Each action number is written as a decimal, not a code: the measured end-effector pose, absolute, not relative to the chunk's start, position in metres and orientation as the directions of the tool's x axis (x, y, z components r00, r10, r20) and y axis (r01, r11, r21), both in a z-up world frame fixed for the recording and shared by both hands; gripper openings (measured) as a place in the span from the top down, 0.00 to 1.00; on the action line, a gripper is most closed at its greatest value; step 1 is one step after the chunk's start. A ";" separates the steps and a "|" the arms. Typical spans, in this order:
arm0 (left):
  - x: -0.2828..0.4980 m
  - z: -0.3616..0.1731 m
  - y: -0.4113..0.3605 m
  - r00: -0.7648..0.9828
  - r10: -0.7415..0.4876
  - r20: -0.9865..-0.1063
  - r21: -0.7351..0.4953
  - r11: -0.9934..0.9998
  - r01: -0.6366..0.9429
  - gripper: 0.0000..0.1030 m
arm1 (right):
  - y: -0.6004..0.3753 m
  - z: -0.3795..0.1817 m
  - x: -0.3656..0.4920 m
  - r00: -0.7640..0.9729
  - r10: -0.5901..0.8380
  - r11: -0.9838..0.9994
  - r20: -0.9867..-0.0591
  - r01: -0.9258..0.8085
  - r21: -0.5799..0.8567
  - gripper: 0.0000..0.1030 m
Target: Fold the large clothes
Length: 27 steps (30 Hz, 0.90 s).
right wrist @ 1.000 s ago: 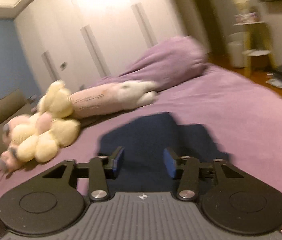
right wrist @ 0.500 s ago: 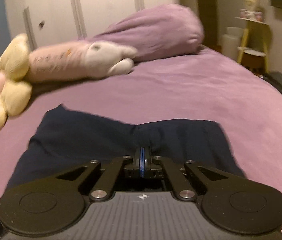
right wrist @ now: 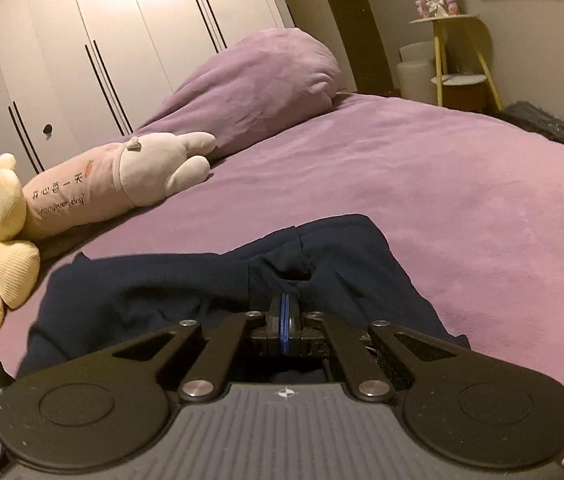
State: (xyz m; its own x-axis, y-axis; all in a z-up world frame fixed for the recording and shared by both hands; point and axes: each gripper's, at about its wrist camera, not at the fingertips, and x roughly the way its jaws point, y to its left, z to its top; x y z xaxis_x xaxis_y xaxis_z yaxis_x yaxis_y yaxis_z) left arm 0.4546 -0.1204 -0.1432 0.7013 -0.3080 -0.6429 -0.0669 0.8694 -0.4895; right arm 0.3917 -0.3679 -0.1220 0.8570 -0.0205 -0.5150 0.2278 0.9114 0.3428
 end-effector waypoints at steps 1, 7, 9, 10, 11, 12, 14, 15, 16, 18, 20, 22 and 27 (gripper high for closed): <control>0.453 -0.141 -0.122 0.707 -0.294 -0.643 -0.470 0.880 -0.061 0.00 | -0.369 -0.119 0.390 0.859 -0.011 0.909 -0.512 0.223 0.354 1.00; 0.442 -0.137 -0.119 0.722 -0.290 -0.628 -0.448 0.893 -0.031 0.00 | -0.371 -0.093 0.351 0.896 0.016 0.894 -0.444 0.186 0.409 0.81; 0.443 -0.135 -0.124 0.730 -0.284 -0.621 -0.434 0.901 -0.019 0.00 | -0.368 -0.095 0.330 0.906 -0.008 0.899 -0.424 0.192 0.394 0.81; 0.443 -0.135 -0.126 0.733 -0.284 -0.618 -0.431 0.902 -0.014 0.00 | -0.365 -0.097 0.321 0.912 -0.020 0.904 -0.410 0.192 0.383 0.81; 0.441 -0.135 -0.126 0.735 -0.284 -0.615 -0.430 0.903 -0.012 0.00 | -0.364 -0.100 0.315 0.920 -0.032 0.907 -0.391 0.191 0.375 0.81; 0.442 -0.135 -0.127 0.737 -0.279 -0.615 -0.427 0.904 -0.013 0.00 | -0.363 -0.103 0.313 0.925 -0.041 0.907 -0.379 0.193 0.373 0.81; 0.442 -0.136 -0.129 0.738 -0.269 -0.620 -0.421 0.907 -0.023 0.00 | -0.364 -0.108 0.318 0.922 -0.050 0.907 -0.385 0.203 0.368 0.81; 0.442 -0.137 -0.129 0.738 -0.265 -0.621 -0.419 0.907 -0.026 0.00 | -0.364 -0.111 0.322 0.921 -0.048 0.909 -0.387 0.200 0.364 0.81; 0.442 -0.137 -0.130 0.738 -0.263 -0.622 -0.418 0.908 -0.030 0.00 | -0.364 -0.113 0.325 0.919 -0.048 0.910 -0.392 0.202 0.362 0.81; 0.444 -0.135 -0.129 0.734 -0.265 -0.625 -0.422 0.906 -0.033 0.00 | -0.364 -0.113 0.329 0.913 -0.043 0.912 -0.405 0.201 0.358 0.81; 0.443 -0.132 -0.127 0.731 -0.271 -0.626 -0.423 0.906 -0.026 0.00 | -0.365 -0.109 0.332 0.907 -0.036 0.912 -0.419 0.201 0.357 0.81; 0.440 -0.126 -0.118 0.704 -0.314 -0.637 -0.449 0.894 -0.007 0.00 | -0.367 -0.104 0.333 0.900 -0.019 0.908 -0.436 0.198 0.369 0.80; 0.415 -0.109 -0.067 0.628 -0.511 -0.588 -0.531 0.829 0.177 0.00 | -0.405 -0.073 0.316 0.862 0.163 0.848 -0.480 0.126 0.514 0.69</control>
